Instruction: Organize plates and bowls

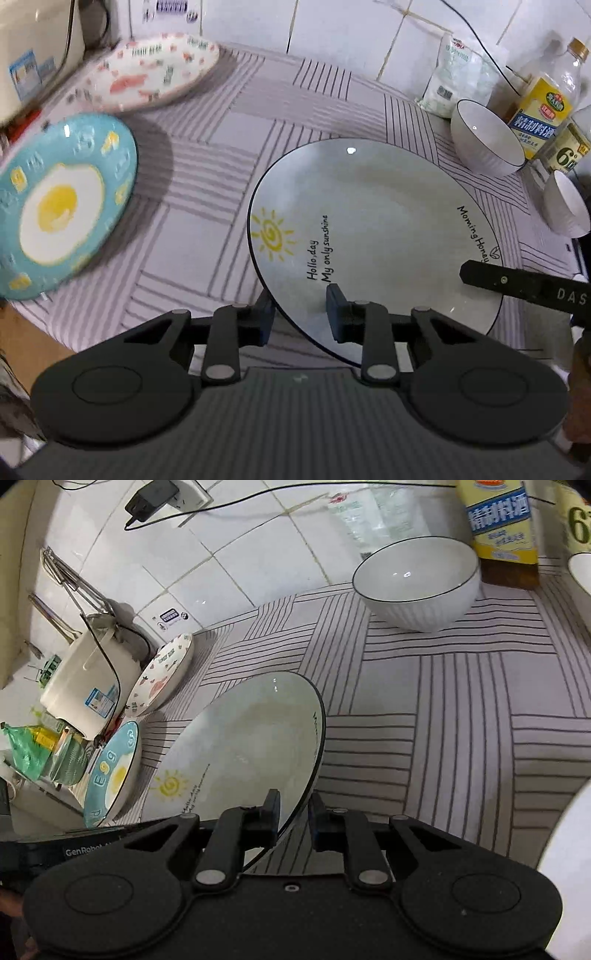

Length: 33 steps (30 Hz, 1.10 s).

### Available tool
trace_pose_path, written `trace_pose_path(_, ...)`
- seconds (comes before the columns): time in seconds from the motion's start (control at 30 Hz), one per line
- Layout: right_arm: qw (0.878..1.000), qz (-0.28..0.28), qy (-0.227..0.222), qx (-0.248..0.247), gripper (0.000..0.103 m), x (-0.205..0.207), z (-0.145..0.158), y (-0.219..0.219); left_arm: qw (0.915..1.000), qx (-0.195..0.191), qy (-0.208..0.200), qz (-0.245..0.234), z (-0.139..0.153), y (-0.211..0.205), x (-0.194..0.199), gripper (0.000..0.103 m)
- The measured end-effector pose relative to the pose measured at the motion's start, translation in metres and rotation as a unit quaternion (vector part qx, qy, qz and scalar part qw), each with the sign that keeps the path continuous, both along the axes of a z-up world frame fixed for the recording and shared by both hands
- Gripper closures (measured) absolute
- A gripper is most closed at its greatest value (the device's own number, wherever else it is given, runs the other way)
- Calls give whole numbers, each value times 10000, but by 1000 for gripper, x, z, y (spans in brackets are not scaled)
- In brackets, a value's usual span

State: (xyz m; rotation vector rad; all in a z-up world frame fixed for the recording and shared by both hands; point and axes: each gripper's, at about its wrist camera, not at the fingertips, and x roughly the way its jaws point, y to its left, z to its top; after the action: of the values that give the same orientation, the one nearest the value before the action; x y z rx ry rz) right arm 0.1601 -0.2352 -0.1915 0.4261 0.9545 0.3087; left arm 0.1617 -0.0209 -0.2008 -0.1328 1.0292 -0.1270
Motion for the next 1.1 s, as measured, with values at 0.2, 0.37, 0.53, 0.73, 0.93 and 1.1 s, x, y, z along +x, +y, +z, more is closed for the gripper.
trace_pose_path(0.2, 9994, 268, -201, -36, 82, 21, -1, 5, 9989, 368, -261, -160, 14, -1, 16, 75)
trace_pose_path(0.37, 9985, 265, -482, 12, 82, 42, 1, 10, 9983, 412, -409, -38, 21, 0, 41, 75)
trace_pose_path(0.53, 9975, 217, -669, 20, 81, 66, 11, 10, 9983, 257, -516, 20, 25, 3, 69, 75)
trace_pose_path(0.73, 9967, 215, -769, -132, 81, 102, 17, 12, 9991, -42, -395, 121, 21, 8, 104, 75)
trace_pose_path(0.93, 9959, 405, -743, -309, 80, 137, 11, 17, 9995, 88, -314, 38, 11, 6, 134, 75)
trace_pose_path(1.1, 9963, 287, -631, -517, 79, 150, -2, 21, 9992, 237, -210, -224, 1, 3, 159, 75)
